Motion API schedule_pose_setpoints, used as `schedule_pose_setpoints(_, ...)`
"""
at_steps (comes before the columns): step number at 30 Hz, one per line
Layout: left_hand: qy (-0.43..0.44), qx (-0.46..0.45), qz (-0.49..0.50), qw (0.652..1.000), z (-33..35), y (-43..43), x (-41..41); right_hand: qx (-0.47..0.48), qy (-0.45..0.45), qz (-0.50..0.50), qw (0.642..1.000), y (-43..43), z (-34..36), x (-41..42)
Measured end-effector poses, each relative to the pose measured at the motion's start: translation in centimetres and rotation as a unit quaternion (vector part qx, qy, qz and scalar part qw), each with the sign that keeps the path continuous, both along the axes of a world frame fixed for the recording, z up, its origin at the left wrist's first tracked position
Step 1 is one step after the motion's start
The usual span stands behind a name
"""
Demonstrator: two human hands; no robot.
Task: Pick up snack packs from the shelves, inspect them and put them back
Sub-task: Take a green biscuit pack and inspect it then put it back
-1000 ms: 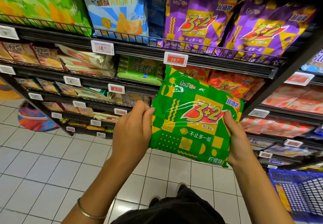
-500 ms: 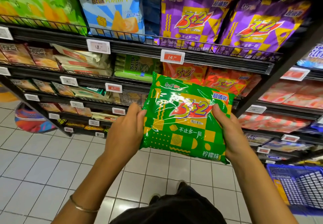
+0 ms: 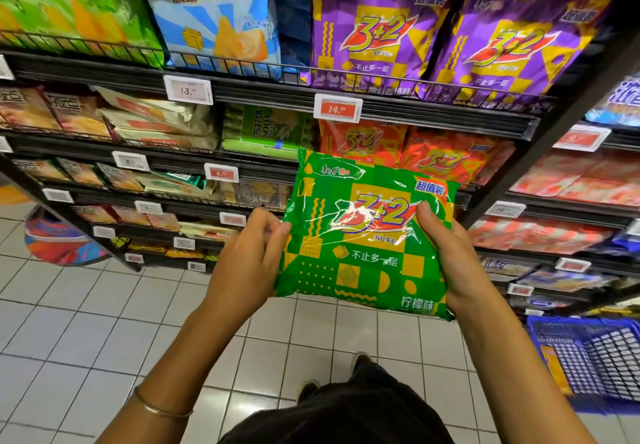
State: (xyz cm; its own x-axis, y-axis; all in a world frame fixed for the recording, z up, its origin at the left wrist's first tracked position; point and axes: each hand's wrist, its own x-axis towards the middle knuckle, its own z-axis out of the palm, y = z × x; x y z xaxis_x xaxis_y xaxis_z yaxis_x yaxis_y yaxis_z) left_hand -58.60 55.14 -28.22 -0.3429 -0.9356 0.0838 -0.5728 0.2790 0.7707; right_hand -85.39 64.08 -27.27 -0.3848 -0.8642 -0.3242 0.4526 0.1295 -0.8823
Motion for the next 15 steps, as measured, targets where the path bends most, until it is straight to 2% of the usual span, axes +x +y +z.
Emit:
schedule_pose_setpoints(2, 0.04, 0.043, -0.013, 0.998, 0.4, -0.2, -0.1, -0.004, 0.013, 0.0, 1.0, -0.1, 0.4, -0.2)
schedule_pose_setpoints(4, 0.119, 0.115, -0.027, 0.986, 1.0, -0.3, -0.8, -0.006, 0.027, 0.007, 1.0, -0.1, 0.9, -0.1)
schedule_pose_setpoints(6, 0.21, 0.211, -0.029, 0.954, 1.5, -0.3, -1.8, -0.007, 0.042, 0.019, 0.999, -0.2, 1.4, 0.4)
schedule_pose_setpoints(8, 0.245, 0.296, -0.002, 0.923, 1.5, -0.1, -2.6, -0.005, 0.057, 0.03, 0.998, -0.3, 1.8, 1.0)
schedule_pose_setpoints(11, 0.264, 0.3, 0.044, 0.916, 0.9, -0.1, -3.1, 0.007, 0.046, 0.048, 0.998, -0.3, 2.4, 1.3)
schedule_pose_setpoints(15, 0.311, 0.302, 0.064, 0.899, -0.2, -0.1, -2.4, 0.029, 0.125, 0.055, 0.99, -0.4, 2.6, 1.2)
